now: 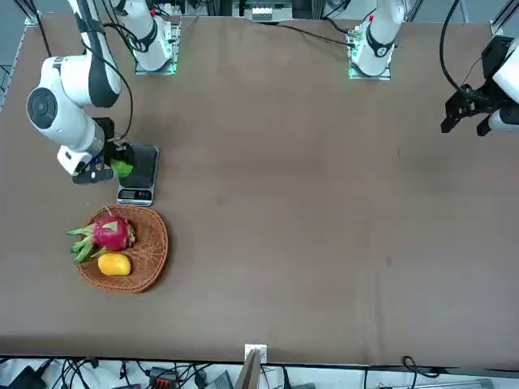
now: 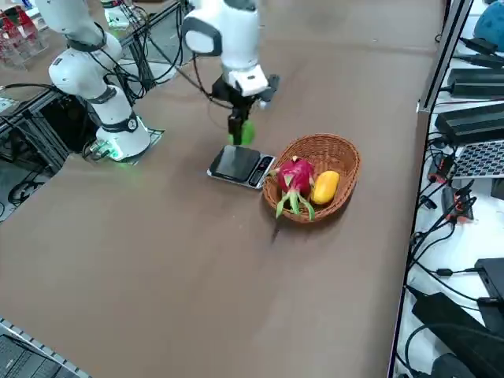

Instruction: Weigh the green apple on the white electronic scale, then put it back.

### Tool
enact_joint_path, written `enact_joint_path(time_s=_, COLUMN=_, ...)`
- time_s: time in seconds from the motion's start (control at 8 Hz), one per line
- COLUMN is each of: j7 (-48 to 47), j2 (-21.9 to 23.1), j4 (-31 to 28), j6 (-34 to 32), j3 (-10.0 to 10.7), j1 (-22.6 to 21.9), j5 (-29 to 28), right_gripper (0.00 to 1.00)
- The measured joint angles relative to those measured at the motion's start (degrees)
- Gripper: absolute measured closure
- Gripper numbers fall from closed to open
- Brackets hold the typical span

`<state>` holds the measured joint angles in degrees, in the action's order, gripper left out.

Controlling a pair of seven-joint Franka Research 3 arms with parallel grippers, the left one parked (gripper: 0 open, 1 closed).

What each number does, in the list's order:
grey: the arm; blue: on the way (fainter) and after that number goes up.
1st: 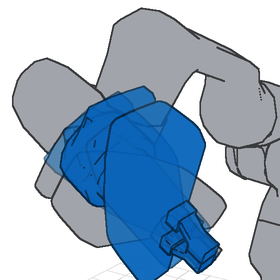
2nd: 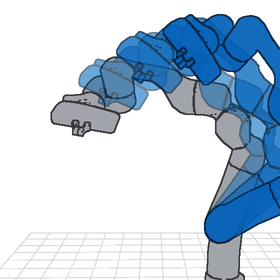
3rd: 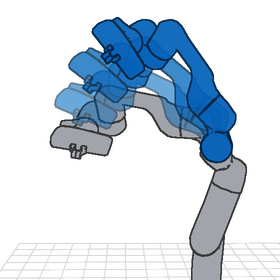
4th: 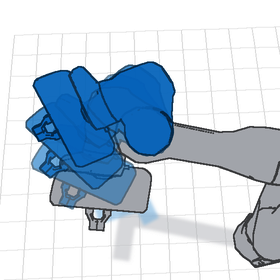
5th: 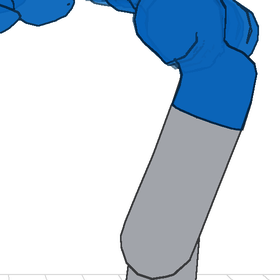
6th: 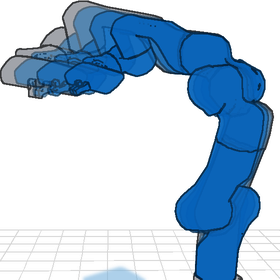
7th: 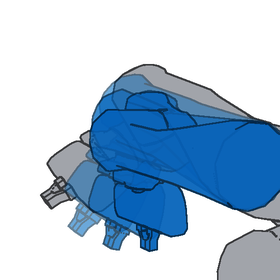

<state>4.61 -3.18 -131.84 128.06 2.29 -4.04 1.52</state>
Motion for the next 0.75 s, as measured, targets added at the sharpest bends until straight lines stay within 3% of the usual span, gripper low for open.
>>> enact_joint_path(time_s=0.38, j7=0.1, j2=-0.5, j4=-7.3, j6=10.6, j3=-0.1, j1=0.1, j5=0.0, right_gripper=0.28)
enact_joint_path(time_s=0.75, j7=0.1, j2=-2.7, j4=-9.5, j6=16.0, j3=-0.1, j1=0.1, j5=0.0, right_gripper=0.28)
